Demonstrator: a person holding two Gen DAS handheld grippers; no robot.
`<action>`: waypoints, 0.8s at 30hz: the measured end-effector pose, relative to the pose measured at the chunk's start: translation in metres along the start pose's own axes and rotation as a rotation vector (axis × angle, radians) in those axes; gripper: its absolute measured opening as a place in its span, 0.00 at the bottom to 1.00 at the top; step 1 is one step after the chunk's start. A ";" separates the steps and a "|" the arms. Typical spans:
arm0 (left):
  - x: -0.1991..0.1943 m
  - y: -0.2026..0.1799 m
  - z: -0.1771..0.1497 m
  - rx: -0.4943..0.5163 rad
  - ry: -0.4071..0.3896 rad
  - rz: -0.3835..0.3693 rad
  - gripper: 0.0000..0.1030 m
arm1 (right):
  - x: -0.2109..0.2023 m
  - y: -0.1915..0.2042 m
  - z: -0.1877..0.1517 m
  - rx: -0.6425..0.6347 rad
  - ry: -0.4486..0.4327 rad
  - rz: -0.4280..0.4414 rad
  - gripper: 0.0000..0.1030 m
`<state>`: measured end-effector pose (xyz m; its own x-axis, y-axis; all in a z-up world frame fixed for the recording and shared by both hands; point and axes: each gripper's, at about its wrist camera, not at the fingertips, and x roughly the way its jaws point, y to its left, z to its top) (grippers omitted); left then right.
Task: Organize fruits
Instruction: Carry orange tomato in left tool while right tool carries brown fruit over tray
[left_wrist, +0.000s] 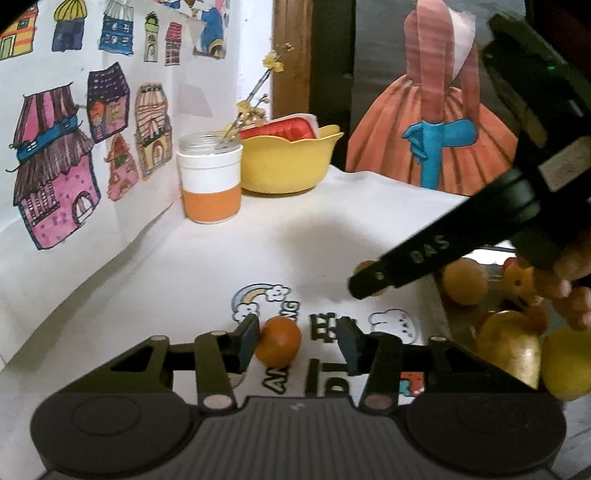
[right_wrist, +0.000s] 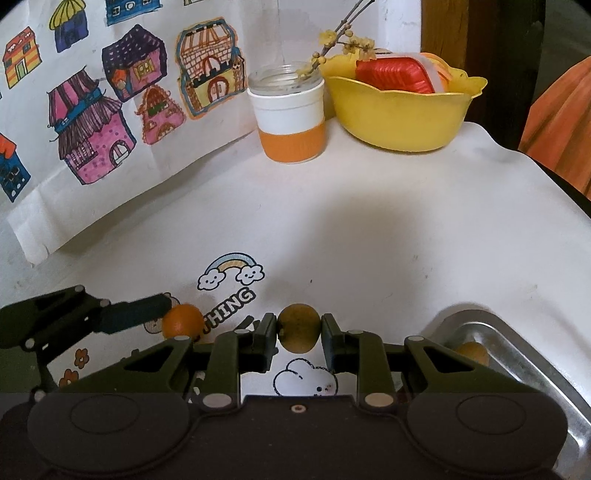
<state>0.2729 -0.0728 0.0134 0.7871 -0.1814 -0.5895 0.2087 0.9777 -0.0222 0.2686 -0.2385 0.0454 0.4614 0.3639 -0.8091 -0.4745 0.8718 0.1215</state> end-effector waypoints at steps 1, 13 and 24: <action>0.001 0.001 0.000 0.002 0.002 0.010 0.45 | 0.000 0.000 -0.001 0.000 0.000 0.000 0.27; 0.008 0.008 -0.001 0.009 0.034 0.047 0.25 | -0.012 0.003 -0.006 -0.007 -0.006 0.003 0.27; -0.008 -0.011 -0.005 -0.015 0.033 -0.029 0.25 | -0.034 0.006 -0.018 -0.008 -0.022 -0.005 0.27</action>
<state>0.2619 -0.0820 0.0143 0.7612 -0.2064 -0.6149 0.2222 0.9736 -0.0517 0.2368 -0.2518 0.0633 0.4801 0.3671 -0.7967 -0.4779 0.8711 0.1134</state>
